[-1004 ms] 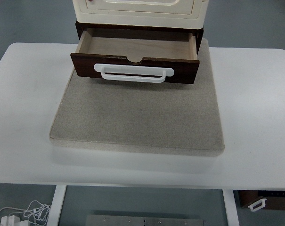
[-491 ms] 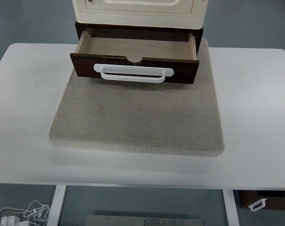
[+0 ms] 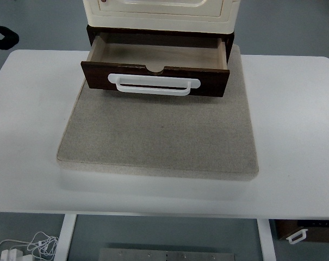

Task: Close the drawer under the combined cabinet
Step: 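Swing the left hand in over the pad toward the open brown drawer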

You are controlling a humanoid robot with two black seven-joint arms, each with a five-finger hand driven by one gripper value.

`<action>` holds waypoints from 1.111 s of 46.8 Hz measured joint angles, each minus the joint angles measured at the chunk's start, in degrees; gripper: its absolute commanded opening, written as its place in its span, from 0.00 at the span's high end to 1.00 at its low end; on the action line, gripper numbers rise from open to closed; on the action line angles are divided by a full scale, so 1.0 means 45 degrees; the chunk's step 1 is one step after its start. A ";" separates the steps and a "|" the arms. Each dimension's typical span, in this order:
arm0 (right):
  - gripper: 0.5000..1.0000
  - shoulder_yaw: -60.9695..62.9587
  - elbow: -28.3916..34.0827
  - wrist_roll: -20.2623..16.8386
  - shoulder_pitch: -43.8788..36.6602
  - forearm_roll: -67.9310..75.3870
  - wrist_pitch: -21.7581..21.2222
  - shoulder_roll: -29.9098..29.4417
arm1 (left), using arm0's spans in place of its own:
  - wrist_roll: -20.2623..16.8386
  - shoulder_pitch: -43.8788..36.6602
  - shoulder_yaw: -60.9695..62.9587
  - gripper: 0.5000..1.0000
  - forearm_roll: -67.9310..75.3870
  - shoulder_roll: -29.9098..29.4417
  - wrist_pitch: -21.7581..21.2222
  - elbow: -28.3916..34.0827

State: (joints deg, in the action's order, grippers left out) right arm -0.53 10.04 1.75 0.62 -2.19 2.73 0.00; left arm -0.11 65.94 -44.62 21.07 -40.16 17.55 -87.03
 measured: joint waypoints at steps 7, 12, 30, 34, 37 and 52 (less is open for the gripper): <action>0.10 0.0000 -0.0002 0.0000 0.0000 0.0000 0.0000 0.0000 | 0.0034 0.0021 0.1341 0.01 0.1225 0.0003 0.0008 -0.0892; 0.10 0.0000 0.0000 0.0001 0.0000 0.0000 0.0000 0.0000 | 0.0051 0.0021 0.2055 0.01 0.2217 0.0288 0.0008 -0.1301; 0.10 0.0000 -0.0003 0.0001 0.0001 0.0000 0.0003 0.0000 | 0.1665 0.0519 0.4580 0.01 0.3564 0.0895 0.1118 -0.1559; 0.10 0.0000 -0.0001 0.0001 -0.0002 0.0000 0.0003 0.0000 | 0.2161 0.0524 0.4942 0.01 0.4107 0.1016 0.1507 -0.1594; 0.10 0.0000 0.0000 0.0000 0.0000 0.0000 0.0003 0.0000 | 0.2670 0.0525 0.5285 0.01 0.4368 0.1168 0.1817 -0.1597; 0.10 0.0000 0.0001 0.0000 0.0001 0.0001 -0.0003 0.0000 | 0.5568 0.1098 0.5717 0.00 0.4463 0.2404 0.3869 -0.0398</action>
State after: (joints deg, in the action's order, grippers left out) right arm -0.53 10.04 1.75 0.62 -2.19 2.72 0.00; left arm 24.95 70.89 -18.89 41.15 -29.35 34.97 -88.83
